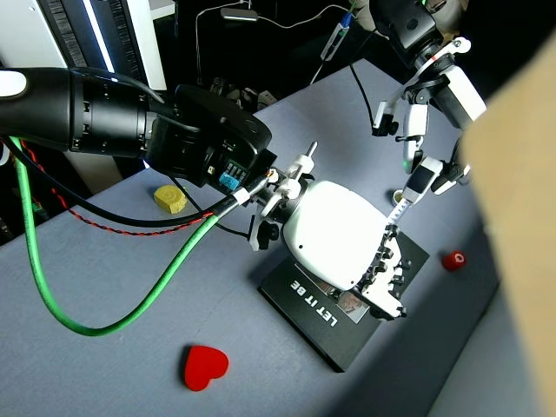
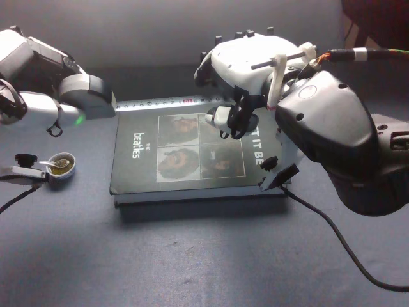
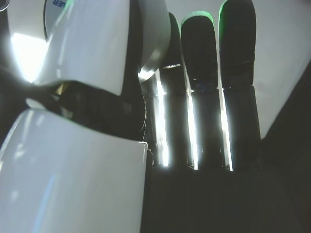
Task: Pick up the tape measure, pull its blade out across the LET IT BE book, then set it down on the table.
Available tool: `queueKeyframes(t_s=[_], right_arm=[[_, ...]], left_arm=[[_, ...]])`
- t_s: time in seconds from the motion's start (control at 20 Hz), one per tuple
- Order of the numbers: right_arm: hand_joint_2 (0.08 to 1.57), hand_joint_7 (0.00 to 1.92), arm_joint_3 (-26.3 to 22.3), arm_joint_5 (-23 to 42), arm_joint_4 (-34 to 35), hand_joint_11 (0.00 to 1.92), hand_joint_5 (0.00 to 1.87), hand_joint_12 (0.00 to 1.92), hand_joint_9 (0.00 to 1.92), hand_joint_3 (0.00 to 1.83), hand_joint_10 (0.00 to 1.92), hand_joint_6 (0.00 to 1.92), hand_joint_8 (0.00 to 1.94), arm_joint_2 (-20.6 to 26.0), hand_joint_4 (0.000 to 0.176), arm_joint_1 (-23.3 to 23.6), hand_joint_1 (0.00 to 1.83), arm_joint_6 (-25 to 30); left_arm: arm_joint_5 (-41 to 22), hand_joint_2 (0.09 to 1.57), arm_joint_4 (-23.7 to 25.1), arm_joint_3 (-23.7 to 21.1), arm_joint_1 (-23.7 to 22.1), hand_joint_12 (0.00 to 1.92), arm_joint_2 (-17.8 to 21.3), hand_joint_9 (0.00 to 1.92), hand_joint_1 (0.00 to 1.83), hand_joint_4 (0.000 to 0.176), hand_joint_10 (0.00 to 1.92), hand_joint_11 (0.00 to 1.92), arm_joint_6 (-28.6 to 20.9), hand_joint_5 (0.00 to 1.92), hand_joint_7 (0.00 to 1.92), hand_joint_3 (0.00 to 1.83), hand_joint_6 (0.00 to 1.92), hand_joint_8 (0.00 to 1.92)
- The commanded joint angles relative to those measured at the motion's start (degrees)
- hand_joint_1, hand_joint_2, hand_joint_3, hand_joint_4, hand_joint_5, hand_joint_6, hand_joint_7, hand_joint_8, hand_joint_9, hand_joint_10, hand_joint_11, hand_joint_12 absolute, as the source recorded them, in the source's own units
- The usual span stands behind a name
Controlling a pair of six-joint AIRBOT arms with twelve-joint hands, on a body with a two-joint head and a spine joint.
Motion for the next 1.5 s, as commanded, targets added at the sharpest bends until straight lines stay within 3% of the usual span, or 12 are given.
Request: queueKeyframes(t_s=[0.0,1.45], right_arm=[[1.16,0.78,0.3,2.6,-4.2,0.21,0.7,1.19,0.72,0.0,0.04,0.01,0.01,0.1,0.0,0.7,1.09,0.5],[1.16,0.78,1.3,1.8,-5.6,0.23,0.69,1.2,0.73,0.0,0.03,0.0,0.01,-0.1,0.0,0.6,1.09,2.2]], left_arm=[[-6.1,1.09,1.9,0.1,-0.6,0.99,0.2,0.94,1.38,0.0,1.25,0.9,-0.8,1.09,1.0,0.0,0.67,0.88],[-6.7,1.09,1.9,0.3,-0.8,0.99,0.2,0.94,1.38,0.0,1.25,0.91,-0.7,1.09,0.98,0.0,0.68,0.89]])
